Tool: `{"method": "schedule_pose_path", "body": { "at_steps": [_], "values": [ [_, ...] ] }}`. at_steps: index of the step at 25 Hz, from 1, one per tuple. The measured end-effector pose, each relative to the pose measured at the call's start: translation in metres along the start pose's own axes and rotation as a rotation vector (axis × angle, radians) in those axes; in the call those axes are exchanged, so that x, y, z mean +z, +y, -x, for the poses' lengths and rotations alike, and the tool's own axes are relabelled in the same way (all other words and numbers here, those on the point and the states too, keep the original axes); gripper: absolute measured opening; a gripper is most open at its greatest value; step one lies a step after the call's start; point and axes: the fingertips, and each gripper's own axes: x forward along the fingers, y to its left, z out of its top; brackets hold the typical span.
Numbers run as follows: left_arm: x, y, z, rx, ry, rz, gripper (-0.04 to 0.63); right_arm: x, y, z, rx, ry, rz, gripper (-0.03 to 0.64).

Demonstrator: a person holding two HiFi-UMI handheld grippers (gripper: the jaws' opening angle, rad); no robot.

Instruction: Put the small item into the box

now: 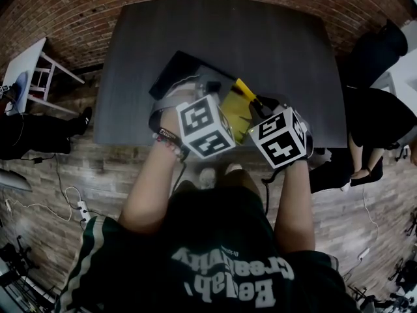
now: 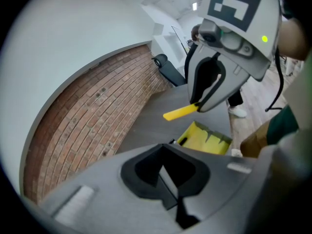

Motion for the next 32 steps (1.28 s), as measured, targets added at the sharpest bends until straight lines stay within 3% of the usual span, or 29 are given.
{"method": "schedule_pose_path", "body": {
  "at_steps": [15,32],
  "values": [
    [-0.001,0.018,-0.048,-0.003,0.074,0.088,0.003,0.0,-0.04,-0.044,0.115,0.008,0.069,0.072],
    [-0.024,-0.005,-0.096,-0.065,0.139,0.151,0.003,-0.025,-0.035,-0.094,0.218,0.054,0.089,0.072]
  ]
}}
